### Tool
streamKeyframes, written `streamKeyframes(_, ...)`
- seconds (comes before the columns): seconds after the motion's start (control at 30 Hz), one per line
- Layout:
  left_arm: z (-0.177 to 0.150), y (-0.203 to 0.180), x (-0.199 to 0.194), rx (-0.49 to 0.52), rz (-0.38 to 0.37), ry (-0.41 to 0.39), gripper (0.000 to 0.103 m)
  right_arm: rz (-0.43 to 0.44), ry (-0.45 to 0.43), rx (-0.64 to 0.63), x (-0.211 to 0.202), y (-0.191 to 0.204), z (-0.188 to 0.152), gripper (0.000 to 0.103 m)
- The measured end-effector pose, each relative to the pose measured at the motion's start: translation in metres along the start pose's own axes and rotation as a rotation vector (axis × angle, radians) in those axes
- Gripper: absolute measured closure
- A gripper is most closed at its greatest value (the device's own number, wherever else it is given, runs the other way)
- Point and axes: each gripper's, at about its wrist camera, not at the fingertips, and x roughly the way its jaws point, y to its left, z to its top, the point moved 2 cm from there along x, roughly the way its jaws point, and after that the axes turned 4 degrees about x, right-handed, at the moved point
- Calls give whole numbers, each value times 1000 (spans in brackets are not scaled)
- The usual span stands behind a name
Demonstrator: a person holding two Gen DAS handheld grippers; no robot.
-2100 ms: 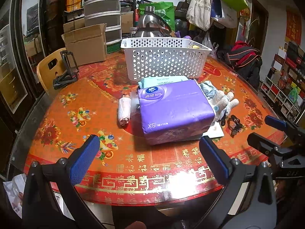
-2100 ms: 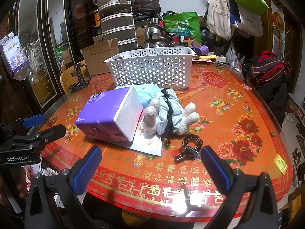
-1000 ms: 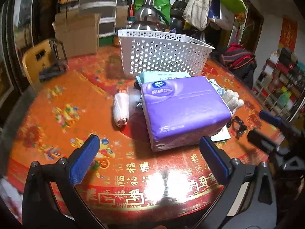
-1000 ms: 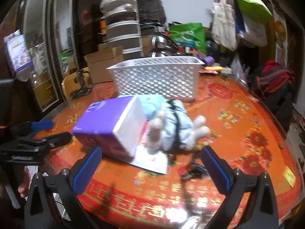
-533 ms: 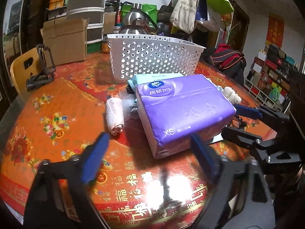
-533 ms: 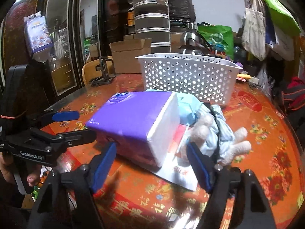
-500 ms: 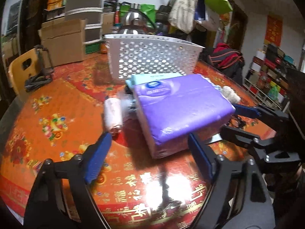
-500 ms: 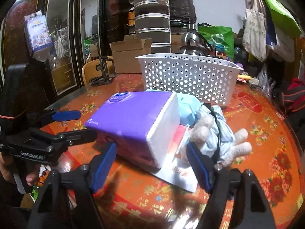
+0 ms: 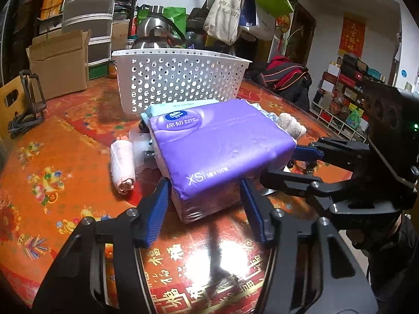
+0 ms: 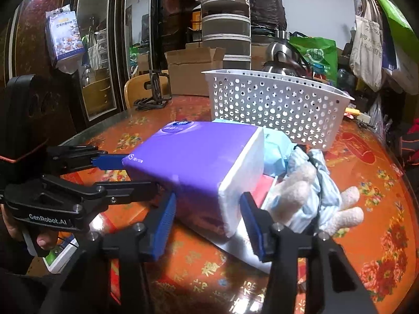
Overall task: Organize soft objects
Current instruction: 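Close both grippers on the purple tissue pack and lift it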
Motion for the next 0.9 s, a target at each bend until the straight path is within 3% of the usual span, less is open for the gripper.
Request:
streamKeyframes(0.43,11,-11,-19,4,50,-35,52,-8,-8,47,-11,2,9,57)
streamKeyframes(0.9,56,-26,-50,33,79,-130,53,-32,-93,37,-42,2,42,59)
